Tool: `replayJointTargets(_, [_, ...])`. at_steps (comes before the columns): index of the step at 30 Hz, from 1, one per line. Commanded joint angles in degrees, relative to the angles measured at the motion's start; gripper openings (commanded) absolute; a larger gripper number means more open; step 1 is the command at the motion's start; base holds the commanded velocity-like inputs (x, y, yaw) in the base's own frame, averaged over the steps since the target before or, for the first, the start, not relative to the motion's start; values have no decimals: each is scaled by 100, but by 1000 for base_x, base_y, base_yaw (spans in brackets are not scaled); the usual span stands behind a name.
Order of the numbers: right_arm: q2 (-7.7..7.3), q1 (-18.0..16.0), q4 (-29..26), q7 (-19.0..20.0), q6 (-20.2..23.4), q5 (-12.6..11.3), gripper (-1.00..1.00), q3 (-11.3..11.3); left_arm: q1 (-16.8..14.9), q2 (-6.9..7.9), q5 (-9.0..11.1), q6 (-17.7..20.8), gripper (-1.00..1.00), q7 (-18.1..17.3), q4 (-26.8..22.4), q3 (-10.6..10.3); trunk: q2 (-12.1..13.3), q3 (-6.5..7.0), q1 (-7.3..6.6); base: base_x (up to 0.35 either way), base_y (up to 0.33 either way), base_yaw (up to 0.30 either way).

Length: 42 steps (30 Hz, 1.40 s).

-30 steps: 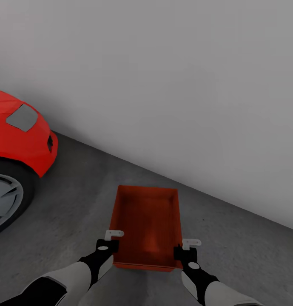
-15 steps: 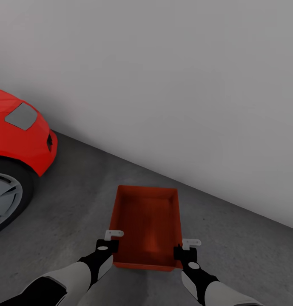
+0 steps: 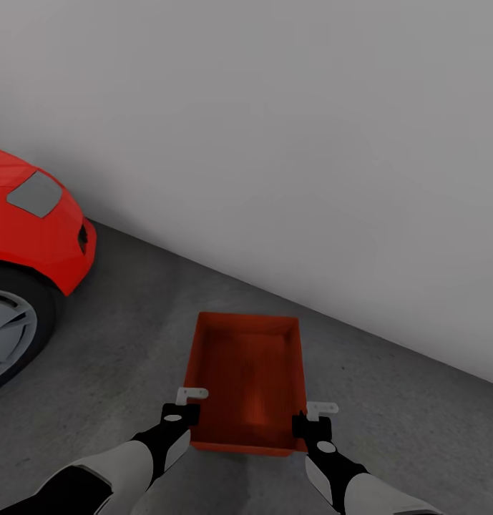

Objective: Move the two storage containers from the living room to the garage. In the garage, place one container on the floor and stack the other container on top of it (either order is fine).

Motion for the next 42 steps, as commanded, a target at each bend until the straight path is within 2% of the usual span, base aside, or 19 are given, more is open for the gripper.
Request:
replayJointTargets(1, [4,-6,-17,-26,-57,90,-100,-184,-2,-4,101,-1,-100,0,11,389,-43,-22,22,0,0,0])
replayJointTargets(5, [4,-6,-17,-26,-57,90,-100,-184,-2,-4,101,-1,-100,0,11,389,-204,-94,110,0,0,0])
replayJointTargets(42, [4,-6,-17,-26,-57,90,-100,-185,-2,-4,101,0,-100,0,9,389,-204,-138,110,0,0,0])
